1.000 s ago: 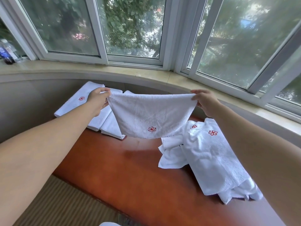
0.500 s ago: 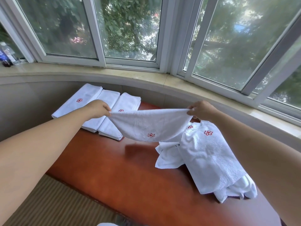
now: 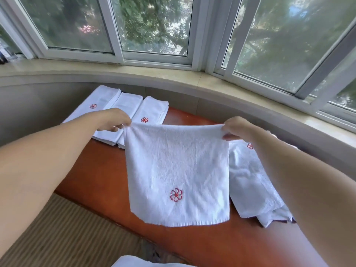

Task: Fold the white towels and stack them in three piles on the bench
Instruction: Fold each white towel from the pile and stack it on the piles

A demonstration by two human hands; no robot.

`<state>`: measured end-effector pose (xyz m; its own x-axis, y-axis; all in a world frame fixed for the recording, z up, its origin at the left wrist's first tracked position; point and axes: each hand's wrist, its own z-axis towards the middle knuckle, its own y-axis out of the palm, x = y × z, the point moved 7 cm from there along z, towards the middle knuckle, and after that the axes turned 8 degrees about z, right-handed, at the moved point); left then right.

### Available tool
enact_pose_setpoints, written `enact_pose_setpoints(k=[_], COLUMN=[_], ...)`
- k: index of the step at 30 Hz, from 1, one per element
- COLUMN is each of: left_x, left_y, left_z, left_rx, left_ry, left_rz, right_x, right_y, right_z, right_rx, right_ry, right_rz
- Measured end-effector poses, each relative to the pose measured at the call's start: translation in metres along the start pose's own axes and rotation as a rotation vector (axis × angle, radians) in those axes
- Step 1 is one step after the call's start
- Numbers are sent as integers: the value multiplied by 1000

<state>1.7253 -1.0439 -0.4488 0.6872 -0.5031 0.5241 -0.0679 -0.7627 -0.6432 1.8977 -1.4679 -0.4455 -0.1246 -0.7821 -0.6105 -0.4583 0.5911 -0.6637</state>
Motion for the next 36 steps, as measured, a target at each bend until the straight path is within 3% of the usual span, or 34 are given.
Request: enact_pose_setpoints(k=[3, 12, 20, 23, 26, 30, 32, 36], left_x=[-19, -152, -211, -225, -236, -215, -182, -108], left_y=[31, 222, 275, 288, 297, 281, 254, 180], left_z=[33, 57, 73, 76, 72, 71, 80, 102], left_rx=[278, -163, -123, -138, -122, -167, -151, 26], left_ry=[32, -166, -347, -448, -553, -554, -494, -292], left_rz=[-103, 76, 165, 151, 2, -272, -594, -1177], right_x=[13, 151, 240, 269, 276, 250, 213, 110], right_y=[46, 212, 260, 278, 280, 263, 238, 162], right_z=[9, 2, 6, 6, 4, 10, 32, 80], right_rx=[171, -212, -62, -20, -32, -61, -45, 26], right_ry=[-29, 304, 531, 692, 714, 758, 665, 265], right_rz=[270, 133, 224, 420, 448, 657, 829, 1293])
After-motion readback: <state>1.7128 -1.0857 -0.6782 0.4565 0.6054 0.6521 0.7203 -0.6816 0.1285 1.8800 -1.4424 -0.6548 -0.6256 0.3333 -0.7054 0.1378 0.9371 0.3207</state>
